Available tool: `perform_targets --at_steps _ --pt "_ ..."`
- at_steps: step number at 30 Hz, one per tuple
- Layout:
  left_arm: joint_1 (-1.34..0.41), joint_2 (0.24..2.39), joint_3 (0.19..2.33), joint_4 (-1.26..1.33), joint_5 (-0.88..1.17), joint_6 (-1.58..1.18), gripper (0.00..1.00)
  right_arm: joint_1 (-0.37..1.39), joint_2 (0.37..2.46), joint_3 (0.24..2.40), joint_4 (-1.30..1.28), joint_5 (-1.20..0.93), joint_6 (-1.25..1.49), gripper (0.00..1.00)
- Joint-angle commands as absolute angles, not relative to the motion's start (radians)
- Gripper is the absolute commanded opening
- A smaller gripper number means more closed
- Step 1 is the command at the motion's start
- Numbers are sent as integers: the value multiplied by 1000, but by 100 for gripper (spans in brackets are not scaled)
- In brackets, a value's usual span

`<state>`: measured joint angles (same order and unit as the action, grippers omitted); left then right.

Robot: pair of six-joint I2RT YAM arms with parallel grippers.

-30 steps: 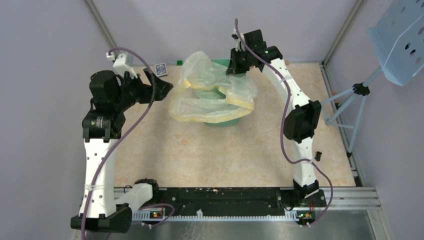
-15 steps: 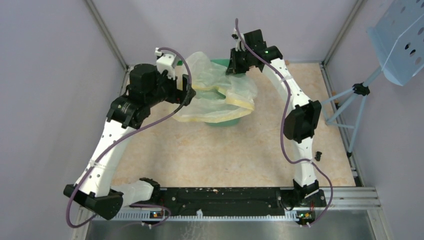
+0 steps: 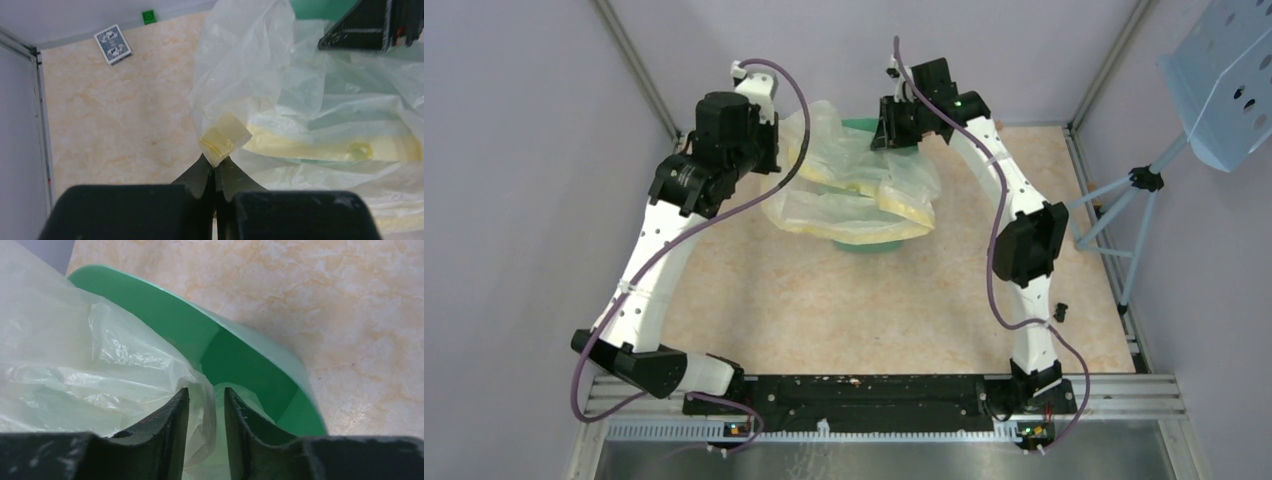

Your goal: Put the trash bags into the trash bin

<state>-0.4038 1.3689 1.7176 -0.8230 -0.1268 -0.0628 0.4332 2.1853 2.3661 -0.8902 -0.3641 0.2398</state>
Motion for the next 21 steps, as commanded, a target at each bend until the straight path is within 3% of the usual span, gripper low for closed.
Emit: perform_targets --at_steps 1,4,16,21 --pt "-407 1376 1857 -839 -110 -140 0 443 2072 2414 -893 -358 210 40" --pt "-406 1384 1875 -825 -40 -225 0 444 2034 2414 -881 -361 185 50" --pt "-401 1470 1924 -758 -5 -394 0 495 1857 2306 -842 -422 64 64" --pt "-384 1488 1948 -733 24 -437 0 578 1781 2177 -810 -478 -47 65"
